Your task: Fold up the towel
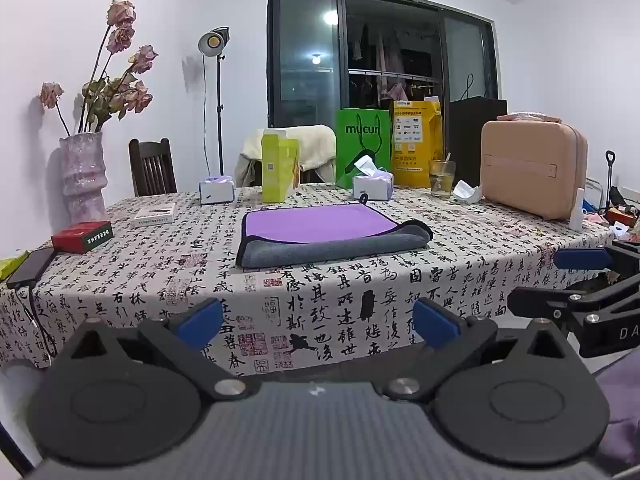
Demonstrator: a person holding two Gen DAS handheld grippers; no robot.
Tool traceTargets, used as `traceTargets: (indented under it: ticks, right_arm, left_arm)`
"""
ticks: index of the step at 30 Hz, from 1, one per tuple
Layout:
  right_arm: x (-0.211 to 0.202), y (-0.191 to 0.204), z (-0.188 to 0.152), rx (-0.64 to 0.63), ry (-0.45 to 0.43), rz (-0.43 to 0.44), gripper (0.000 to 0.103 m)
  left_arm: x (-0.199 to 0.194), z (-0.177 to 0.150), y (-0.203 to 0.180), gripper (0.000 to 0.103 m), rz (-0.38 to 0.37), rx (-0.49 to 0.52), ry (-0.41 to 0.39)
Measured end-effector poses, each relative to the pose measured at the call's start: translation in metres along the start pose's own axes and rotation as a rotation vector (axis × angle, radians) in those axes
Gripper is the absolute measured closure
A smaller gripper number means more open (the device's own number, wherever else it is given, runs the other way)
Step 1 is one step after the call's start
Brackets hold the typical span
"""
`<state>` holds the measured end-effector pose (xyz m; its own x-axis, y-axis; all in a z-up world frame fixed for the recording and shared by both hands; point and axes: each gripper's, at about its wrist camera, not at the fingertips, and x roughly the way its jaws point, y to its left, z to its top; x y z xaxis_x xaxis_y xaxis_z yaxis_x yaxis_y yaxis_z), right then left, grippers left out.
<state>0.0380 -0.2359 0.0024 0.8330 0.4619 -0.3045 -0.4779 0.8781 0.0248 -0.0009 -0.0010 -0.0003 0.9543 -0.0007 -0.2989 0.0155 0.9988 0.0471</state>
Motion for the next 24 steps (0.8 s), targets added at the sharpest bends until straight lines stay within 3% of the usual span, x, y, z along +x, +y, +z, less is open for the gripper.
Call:
traceTargets:
  ticks: [24]
  right_arm:
    - [0.0013, 0.0017, -0.0006, -0.001, 0.010, 0.005, 0.000]
  left_arm:
    - [-0.0005, 0.0007, 0.0012, 0.000, 0.004, -0.009, 0.001]
